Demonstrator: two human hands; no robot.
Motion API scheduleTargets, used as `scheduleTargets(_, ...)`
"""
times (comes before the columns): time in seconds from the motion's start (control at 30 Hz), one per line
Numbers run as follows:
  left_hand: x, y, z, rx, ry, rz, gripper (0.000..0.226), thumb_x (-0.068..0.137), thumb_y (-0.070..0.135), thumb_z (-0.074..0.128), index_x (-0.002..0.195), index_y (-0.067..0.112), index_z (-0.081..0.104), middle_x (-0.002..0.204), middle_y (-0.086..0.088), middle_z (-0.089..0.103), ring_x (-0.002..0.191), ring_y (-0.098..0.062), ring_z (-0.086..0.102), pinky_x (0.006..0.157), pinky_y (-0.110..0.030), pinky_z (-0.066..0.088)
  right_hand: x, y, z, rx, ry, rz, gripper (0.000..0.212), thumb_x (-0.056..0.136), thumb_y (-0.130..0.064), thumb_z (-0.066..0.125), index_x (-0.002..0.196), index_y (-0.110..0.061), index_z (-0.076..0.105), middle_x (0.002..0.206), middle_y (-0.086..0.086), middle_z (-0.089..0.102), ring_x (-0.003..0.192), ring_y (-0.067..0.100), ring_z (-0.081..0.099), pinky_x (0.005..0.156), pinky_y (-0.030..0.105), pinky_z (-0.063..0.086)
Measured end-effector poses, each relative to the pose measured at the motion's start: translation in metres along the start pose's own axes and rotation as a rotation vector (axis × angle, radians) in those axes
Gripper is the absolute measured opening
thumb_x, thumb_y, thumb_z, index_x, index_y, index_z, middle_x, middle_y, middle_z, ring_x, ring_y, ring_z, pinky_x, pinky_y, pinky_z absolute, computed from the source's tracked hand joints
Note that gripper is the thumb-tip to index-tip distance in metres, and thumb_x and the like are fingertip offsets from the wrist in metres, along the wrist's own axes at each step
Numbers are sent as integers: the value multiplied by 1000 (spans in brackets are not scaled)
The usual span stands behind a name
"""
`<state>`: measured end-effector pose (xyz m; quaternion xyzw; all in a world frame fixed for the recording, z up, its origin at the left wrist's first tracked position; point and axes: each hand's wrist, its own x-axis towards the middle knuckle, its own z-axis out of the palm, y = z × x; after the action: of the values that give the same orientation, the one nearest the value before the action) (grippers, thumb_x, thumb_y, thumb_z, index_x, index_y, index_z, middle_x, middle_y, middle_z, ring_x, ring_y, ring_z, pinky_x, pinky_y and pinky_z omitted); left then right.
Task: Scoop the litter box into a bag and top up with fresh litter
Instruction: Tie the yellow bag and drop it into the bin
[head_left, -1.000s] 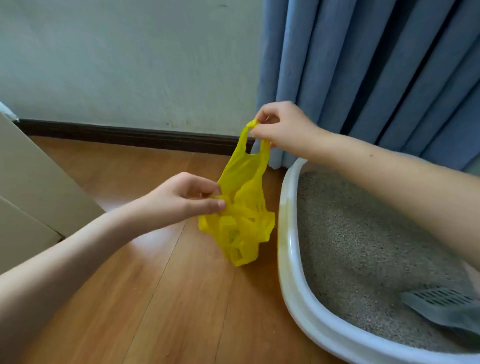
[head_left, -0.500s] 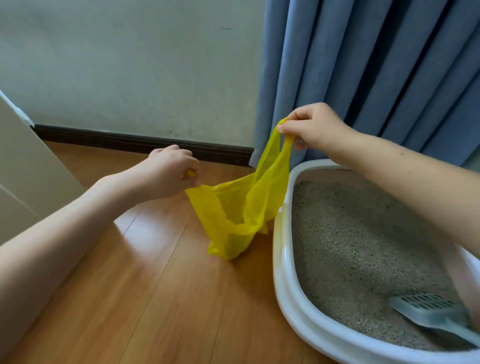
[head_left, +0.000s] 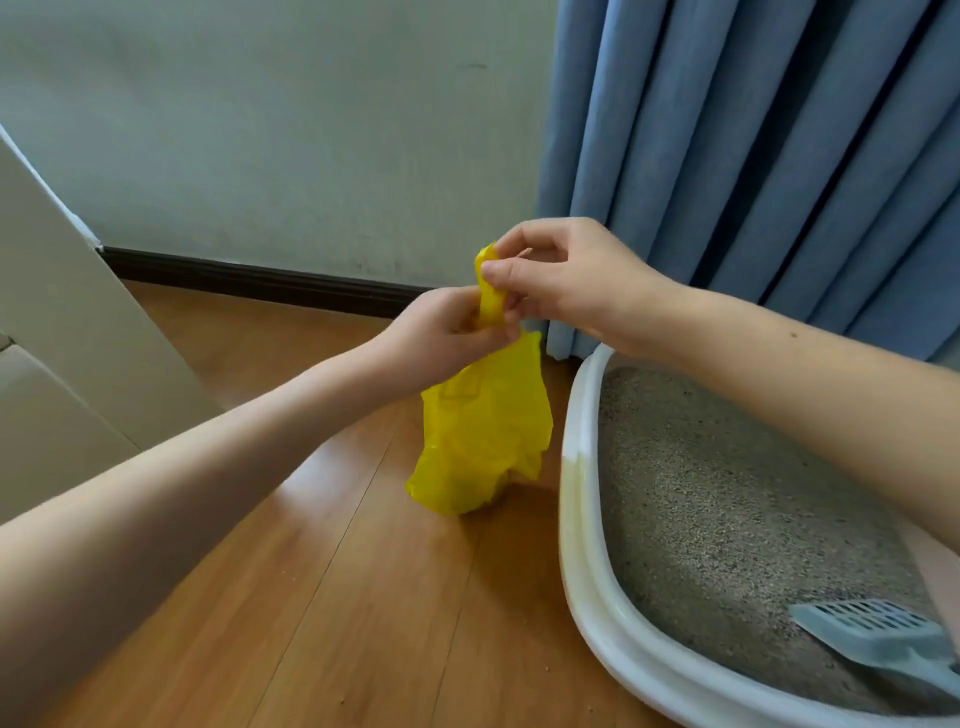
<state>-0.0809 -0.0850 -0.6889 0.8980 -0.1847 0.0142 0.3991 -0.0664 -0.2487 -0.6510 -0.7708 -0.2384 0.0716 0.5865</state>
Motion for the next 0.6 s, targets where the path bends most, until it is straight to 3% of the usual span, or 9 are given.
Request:
scheduleTargets(0.1,-1,4,-2,15,80,50,30,91,35,49,89,9,64,83,-14,66,74,-28,58,67,-43,49,-4,19,-2,-11,64,-30,35,81,-33,72,113,-22,61,106,5,62,95,15,65,87,33,54)
scheduleTargets(0.17,-3,10,-6,-33,78,75,29,87,31,46,88,9,64,85,-16,67,75,-29,60,69,-47,50,-10,29,1,-71,-13,4,51,77,-44,72,123,-29,56,116,-1,61,107,11,61,93,31,51)
scheduleTargets(0.2,-3,12,-6,-64,74,80,27,87,30,47,87,9,65,85,-14,67,75,-25,60,71,-46,50,-14,36,5,-88,-79,25,48,79,-42,72,122,-29,56,115,-4,63,107,7,61,92,28,51)
scheduleTargets(0.3,-4,21,-5,-122,92,81,37,88,29,51,94,-6,56,84,-21,60,76,-18,54,72,-45,48,-22,49,20,3,-102,41,9,92,-20,61,99,-26,64,89,-11,71,87,2,66,78,23,52)
scheduleTargets(0.43,-12,33,-22,-321,75,62,32,83,3,69,109,-1,51,64,-6,40,56,-13,41,53,-19,43,-21,60,21,241,193,154,31,101,-17,43,75,-12,61,65,0,67,67,14,67,72,36,53)
scheduleTargets(0.5,-18,41,-35,-396,-61,87,33,81,-4,69,111,4,55,60,-8,36,57,-23,37,55,-23,46,-16,65,22,366,226,307,32,103,-15,39,73,-11,51,58,4,53,50,15,57,57,27,48)
scheduleTargets(0.57,-20,57,-42,-390,-258,118,36,82,-1,67,115,10,59,63,-23,41,63,-30,46,63,-38,52,-8,60,26,369,133,361,26,102,-16,40,77,-14,47,64,4,40,50,15,44,51,24,40)
scheduleTargets(0.6,-18,63,-42,-361,-333,122,37,83,3,66,118,14,59,69,-30,45,67,-32,50,66,-43,49,-10,63,28,526,122,381,26,101,-16,41,76,-15,47,65,2,37,47,12,41,49,22,35)
